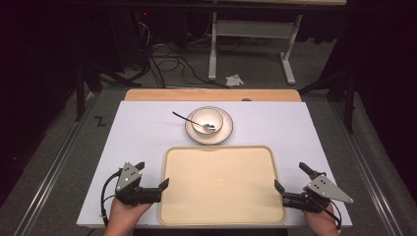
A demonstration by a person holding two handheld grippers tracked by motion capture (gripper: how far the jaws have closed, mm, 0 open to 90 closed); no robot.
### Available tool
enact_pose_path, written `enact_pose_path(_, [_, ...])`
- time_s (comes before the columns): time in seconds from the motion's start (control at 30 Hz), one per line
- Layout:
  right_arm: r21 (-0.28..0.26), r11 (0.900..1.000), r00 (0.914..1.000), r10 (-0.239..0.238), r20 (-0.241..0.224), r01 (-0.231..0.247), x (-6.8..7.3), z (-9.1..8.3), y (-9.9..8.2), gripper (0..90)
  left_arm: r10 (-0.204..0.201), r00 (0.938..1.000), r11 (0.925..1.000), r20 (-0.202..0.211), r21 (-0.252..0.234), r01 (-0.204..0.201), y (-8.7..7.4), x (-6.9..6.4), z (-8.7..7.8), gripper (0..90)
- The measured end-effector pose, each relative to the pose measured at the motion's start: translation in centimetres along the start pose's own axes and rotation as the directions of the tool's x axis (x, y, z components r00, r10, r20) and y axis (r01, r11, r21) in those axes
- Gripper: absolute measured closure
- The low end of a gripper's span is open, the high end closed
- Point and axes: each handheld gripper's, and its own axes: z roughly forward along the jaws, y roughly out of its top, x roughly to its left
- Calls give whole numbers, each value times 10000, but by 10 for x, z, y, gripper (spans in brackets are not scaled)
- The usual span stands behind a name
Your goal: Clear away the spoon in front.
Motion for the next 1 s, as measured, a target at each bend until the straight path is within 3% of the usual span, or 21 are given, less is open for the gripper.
enact_pose_path(0.23, [-98,9999,10000,25,18,-25,-1,0,-1,4,-128,9999,9999,28,-114,129,15,1,13,1])
enact_pose_path(0.37, [-48,10000,9999,-31,140,32,-1,0,-1,4,-390,9991,9992,181,-94,391,33,1,30,1])
enact_pose_path(0.73, [-61,9999,9998,-80,160,81,-2,-1,-2,4,-391,9992,9992,28,-30,391,61,7,58,7])
enact_pose_path(1.0, [54,10000,9998,8,186,-9,-1,-1,-1,5,-653,9978,9978,74,91,652,78,19,77,18])
